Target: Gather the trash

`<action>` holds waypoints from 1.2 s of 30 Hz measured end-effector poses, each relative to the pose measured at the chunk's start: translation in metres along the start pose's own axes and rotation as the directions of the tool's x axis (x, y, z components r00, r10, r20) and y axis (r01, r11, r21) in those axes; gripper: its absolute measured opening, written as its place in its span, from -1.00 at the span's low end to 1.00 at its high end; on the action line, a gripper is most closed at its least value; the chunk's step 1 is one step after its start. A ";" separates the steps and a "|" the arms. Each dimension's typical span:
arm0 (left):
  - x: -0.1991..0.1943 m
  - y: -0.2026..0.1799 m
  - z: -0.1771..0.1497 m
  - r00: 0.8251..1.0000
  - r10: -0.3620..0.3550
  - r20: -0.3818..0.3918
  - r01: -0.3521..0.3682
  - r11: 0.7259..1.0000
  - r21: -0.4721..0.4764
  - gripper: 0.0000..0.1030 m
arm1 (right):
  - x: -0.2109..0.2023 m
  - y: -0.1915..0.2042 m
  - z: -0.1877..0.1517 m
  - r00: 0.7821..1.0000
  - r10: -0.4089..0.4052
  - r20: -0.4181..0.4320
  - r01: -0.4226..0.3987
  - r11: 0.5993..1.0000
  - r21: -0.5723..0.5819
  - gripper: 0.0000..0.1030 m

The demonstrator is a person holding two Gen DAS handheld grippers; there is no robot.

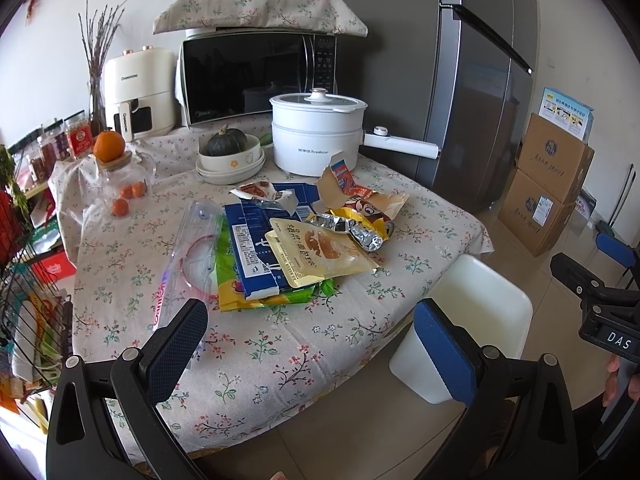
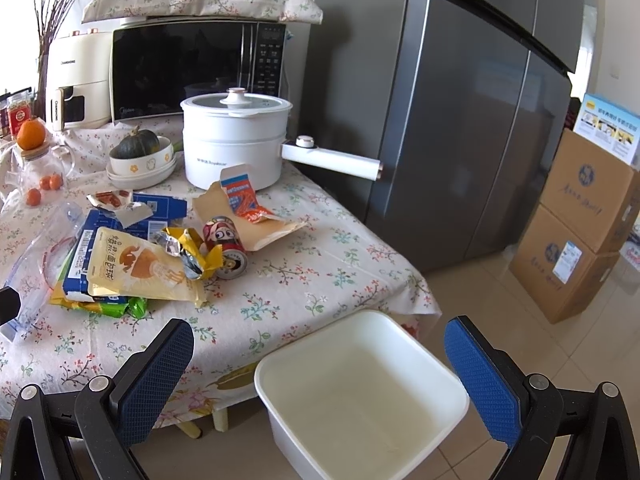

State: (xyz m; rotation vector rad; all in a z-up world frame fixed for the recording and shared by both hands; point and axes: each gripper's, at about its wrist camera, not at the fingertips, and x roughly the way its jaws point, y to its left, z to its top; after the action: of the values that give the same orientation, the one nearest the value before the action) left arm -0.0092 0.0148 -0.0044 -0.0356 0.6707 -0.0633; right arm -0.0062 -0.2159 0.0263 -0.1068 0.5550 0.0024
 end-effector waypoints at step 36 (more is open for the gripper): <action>0.135 0.152 0.039 0.896 -0.035 -0.442 -0.093 0.960 -0.263 1.00 | 0.136 0.038 0.043 0.855 0.325 -0.404 -0.315 0.944 0.092 1.00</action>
State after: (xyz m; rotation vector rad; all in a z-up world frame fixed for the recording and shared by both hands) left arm 0.1275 0.1571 -0.0657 -0.2908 1.1367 0.0561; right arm 0.1307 -0.1771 -0.0128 0.0116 0.9965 0.3068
